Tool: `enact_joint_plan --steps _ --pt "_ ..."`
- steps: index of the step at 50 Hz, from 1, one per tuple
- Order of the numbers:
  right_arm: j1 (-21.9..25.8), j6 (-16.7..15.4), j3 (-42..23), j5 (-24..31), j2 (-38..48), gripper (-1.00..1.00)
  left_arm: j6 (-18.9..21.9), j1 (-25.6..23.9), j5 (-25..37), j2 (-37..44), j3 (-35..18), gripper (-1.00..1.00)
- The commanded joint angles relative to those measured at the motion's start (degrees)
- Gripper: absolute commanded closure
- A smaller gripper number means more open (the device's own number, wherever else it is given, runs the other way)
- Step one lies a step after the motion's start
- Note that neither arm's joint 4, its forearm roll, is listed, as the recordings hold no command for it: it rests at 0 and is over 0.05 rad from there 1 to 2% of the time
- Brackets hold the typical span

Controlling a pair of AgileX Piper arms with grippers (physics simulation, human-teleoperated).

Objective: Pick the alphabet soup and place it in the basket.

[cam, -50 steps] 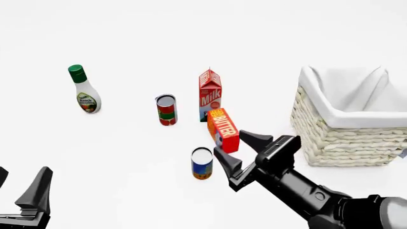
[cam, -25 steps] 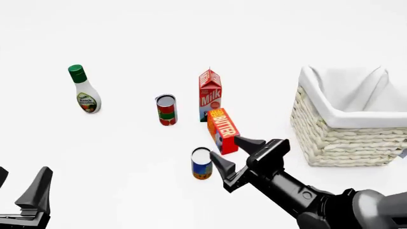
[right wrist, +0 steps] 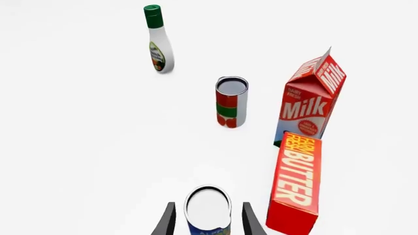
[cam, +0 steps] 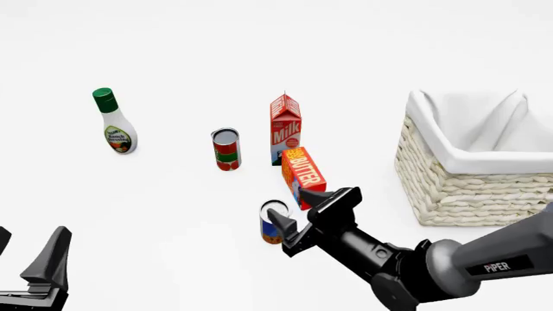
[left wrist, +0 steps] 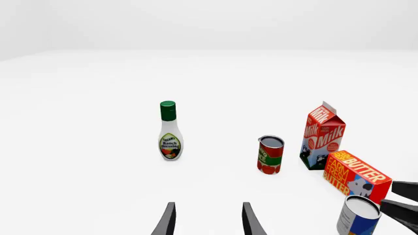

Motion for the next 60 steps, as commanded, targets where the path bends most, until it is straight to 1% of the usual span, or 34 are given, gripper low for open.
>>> enact_joint_plan --steps 1,19,60 --pt "0.4 0.2 -1.4 0.3 2.1 -1.00 0.0 0.0 0.0 0.0 0.0 -1.00" --pt "0.2 0.2 -0.9 -0.9 3.9 -1.00 0.0 0.0 0.0 0.0 0.0 -1.00" --pt "0.7 1.2 -4.3 -1.7 10.6 -1.00 0.0 0.0 0.0 0.0 0.0 -1.00"
